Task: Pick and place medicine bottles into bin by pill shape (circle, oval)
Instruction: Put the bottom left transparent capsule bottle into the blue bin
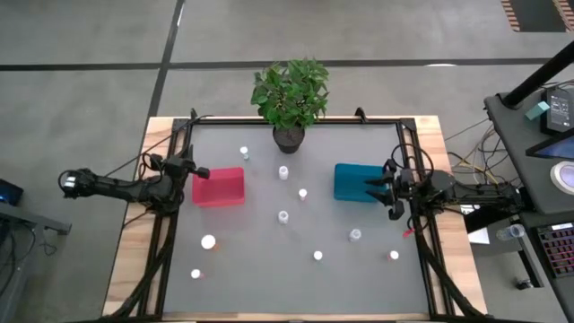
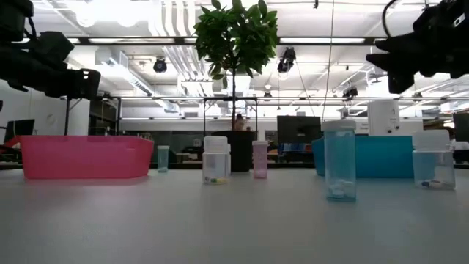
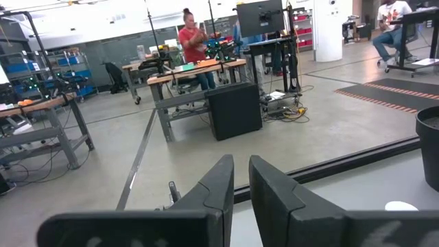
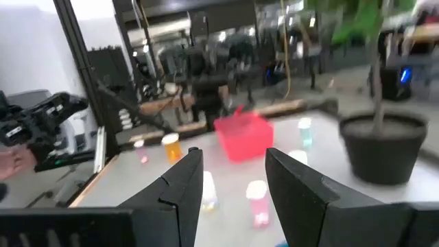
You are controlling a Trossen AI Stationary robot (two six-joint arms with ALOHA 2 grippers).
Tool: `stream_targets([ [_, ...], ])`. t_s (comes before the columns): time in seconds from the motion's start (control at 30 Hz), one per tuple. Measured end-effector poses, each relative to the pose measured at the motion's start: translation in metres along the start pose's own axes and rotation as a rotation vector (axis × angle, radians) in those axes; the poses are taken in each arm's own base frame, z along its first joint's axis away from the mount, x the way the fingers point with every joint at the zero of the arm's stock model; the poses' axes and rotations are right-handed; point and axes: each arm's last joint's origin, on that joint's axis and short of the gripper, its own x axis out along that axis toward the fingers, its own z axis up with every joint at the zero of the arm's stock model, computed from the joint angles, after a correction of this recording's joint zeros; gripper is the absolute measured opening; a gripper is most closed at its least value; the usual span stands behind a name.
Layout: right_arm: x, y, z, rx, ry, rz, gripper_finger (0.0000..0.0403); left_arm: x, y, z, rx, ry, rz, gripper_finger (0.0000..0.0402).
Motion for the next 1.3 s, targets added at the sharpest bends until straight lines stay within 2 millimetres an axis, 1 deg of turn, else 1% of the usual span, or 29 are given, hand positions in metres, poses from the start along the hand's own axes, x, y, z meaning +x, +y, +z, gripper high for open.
stream_targets([
  [0.07,0.000,0.000,0.001,-0.035,-0.015,-0.002,0.0148,0.000,0.000,0.000,0.000,0.000,0.000,0.0028],
  [0.23,0.000,0.000,0.003,-0.037,-0.034,0.000,0.0148,0.000,0.000,0.000,-0.007,0.000,-0.001,0.0028],
  [0.27,0.000,0.000,0.003,-0.037,-0.033,-0.001,0.0148,0.000,0.000,0.000,-0.050,-0.001,-0.008,0.0028],
  [0.3,0.000,0.000,0.003,-0.035,-0.032,0.000,0.0148,0.000,0.000,0.002,-0.157,-0.003,-0.020,0.0028],
  [0.4,0.000,0.000,0.003,-0.028,-0.033,-0.001,0.0148,0.000,0.000,0.008,-0.645,-0.002,-0.052,0.0028],
  [0.43,0.000,0.000,0.003,-0.028,-0.034,-0.005,0.0148,0.000,0.000,0.009,-0.783,0.000,-0.055,0.0028],
  [0.47,0.000,0.000,0.004,-0.027,-0.037,-0.005,0.0148,0.000,0.001,0.009,-0.891,0.002,-0.054,0.0028],
  [0.53,0.000,0.001,0.006,-0.027,-0.067,-0.004,0.0148,0.000,0.001,0.009,-0.986,0.004,-0.054,0.0028],
  [0.73,-0.001,0.002,0.017,-0.047,-0.174,0.005,0.0148,0.000,0.001,0.009,-0.945,0.003,-0.053,0.0028],
  [0.83,-0.001,0.002,0.019,-0.047,-0.179,0.006,0.0148,0.000,0.001,0.010,-0.955,0.003,-0.053,0.0028],
  [0.97,-0.003,0.003,0.026,-0.068,-0.207,0.007,0.0148,0.000,0.002,0.011,-1.090,0.003,-0.050,0.0028],
  [1.07,-0.002,0.003,0.026,-0.072,-0.205,0.007,0.0148,0.000,0.000,0.011,-1.209,0.016,-0.083,0.0028],
  [1.13,-0.002,0.003,0.026,-0.074,-0.205,0.007,0.0148,0.000,-0.001,0.011,-1.252,0.024,-0.098,0.0028],
  [1.2,-0.002,0.003,0.026,-0.082,-0.204,0.006,0.0148,0.000,-0.001,0.011,-1.243,0.027,-0.110,0.0028],
  [1.3,-0.002,0.003,0.026,-0.089,-0.204,0.004,0.0148,-0.001,-0.004,0.014,-1.166,0.045,-0.220,0.0028],
])
